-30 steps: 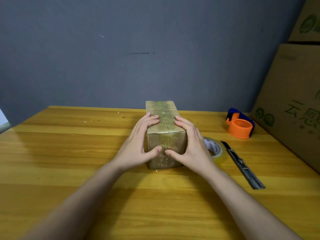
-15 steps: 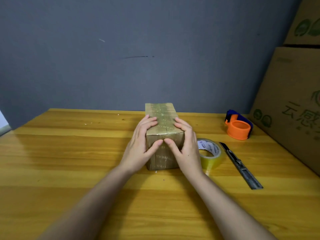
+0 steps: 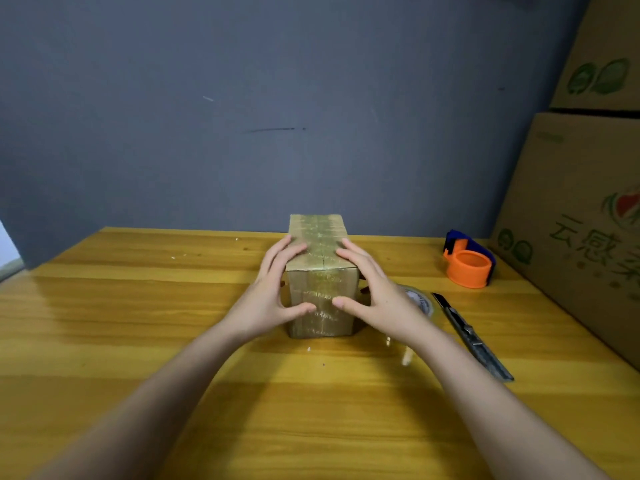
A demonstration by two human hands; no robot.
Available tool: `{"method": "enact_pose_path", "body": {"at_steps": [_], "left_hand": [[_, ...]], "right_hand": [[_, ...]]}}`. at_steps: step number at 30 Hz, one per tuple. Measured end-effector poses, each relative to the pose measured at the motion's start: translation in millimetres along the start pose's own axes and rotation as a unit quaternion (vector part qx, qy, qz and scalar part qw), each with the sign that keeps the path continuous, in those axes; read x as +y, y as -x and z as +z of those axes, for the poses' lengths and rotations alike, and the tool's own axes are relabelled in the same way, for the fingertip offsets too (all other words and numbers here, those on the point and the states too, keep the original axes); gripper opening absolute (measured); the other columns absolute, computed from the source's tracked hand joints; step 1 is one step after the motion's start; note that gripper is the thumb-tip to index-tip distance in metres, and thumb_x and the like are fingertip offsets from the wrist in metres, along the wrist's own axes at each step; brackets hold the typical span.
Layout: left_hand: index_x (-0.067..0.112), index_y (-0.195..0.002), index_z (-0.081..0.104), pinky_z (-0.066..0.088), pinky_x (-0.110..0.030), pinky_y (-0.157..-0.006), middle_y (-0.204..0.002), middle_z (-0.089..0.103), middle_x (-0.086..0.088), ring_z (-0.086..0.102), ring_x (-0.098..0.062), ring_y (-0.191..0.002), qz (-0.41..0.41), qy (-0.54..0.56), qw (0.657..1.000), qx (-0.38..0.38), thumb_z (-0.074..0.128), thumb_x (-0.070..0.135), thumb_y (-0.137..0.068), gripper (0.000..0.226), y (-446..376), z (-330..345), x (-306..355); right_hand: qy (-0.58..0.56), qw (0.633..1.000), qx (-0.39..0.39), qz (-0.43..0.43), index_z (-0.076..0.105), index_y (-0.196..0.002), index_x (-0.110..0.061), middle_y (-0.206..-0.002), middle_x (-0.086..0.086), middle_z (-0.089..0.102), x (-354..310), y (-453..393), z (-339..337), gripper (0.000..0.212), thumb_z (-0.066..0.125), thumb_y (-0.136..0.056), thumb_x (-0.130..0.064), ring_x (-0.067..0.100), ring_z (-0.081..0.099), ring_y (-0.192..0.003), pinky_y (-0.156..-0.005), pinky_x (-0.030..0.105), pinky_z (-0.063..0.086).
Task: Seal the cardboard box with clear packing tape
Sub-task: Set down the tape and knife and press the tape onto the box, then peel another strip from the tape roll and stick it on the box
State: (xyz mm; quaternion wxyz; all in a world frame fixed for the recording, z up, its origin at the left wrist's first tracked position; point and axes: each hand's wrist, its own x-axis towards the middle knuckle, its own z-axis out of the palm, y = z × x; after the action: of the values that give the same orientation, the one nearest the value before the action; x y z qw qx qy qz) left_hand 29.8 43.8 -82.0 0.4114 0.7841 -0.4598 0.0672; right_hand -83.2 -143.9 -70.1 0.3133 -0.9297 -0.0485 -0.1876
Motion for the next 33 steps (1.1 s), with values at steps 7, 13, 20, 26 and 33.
{"method": "enact_pose_path", "body": {"at_steps": [7,13,20,26,33], "left_hand": [[0.04,-0.146,-0.001,0.04,-0.038,-0.109,-0.151,0.021,0.015,0.035,-0.01,-0.135,-0.106,0.107,0.988,-0.025,0.077,0.012,-0.074,0.109,-14.1,-3.7,-8.5],[0.015,-0.149,-0.011,0.026,-0.02,-0.107,-0.147,0.026,0.005,0.028,-0.005,-0.134,-0.158,0.096,0.982,-0.022,0.068,0.006,-0.082,0.104,-20.8,5.3,-8.1],[0.014,-0.148,0.005,0.016,-0.035,-0.116,-0.155,0.015,-0.009,0.017,-0.023,-0.144,-0.195,0.032,0.967,0.159,0.064,0.02,-0.079,0.09,3.7,26.4,16.2],[0.02,-0.125,0.047,0.039,-0.042,-0.107,-0.126,0.055,-0.003,0.044,-0.014,-0.122,0.157,-0.249,0.95,0.101,0.048,0.039,-0.08,0.048,16.2,60.6,55.2],[0.022,-0.106,0.063,0.044,-0.04,-0.104,-0.102,0.068,0.004,0.063,-0.015,-0.101,0.128,-0.353,0.925,-0.064,0.036,0.059,-0.073,0.056,-4.2,127.2,77.3]], "right_hand": [[-0.018,0.998,0.057,0.027,0.024,-0.141,-0.04,-0.153,-0.03,0.009,-3.4,-25.5,19.9,0.064,0.06,-0.09,-0.025,-0.016,0.018,-0.125,-0.108,0.039,0.038],[0.007,0.998,0.03,0.053,0.013,-0.144,-0.04,-0.154,-0.03,0.0,-6.9,-33.7,17.5,0.086,0.067,-0.083,-0.015,0.014,0.034,-0.137,-0.1,0.041,0.047],[0.029,0.994,0.076,0.067,0.005,-0.147,-0.038,-0.158,-0.016,0.004,-3.2,-26.6,7.3,0.086,0.064,-0.084,-0.029,0.014,0.027,-0.141,-0.112,0.04,0.034],[0.07,0.963,0.24,0.098,0.057,-0.116,-0.022,-0.122,-0.004,0.055,23.7,14.8,-18.1,0.028,0.051,-0.09,-0.013,0.016,0.051,-0.115,-0.099,0.037,0.042],[0.085,0.933,0.327,0.121,0.059,-0.11,-0.019,-0.111,-0.005,0.059,59.2,60.2,-15.9,0.021,0.051,-0.092,-0.013,0.016,0.052,-0.109,-0.095,0.038,0.043]]}}
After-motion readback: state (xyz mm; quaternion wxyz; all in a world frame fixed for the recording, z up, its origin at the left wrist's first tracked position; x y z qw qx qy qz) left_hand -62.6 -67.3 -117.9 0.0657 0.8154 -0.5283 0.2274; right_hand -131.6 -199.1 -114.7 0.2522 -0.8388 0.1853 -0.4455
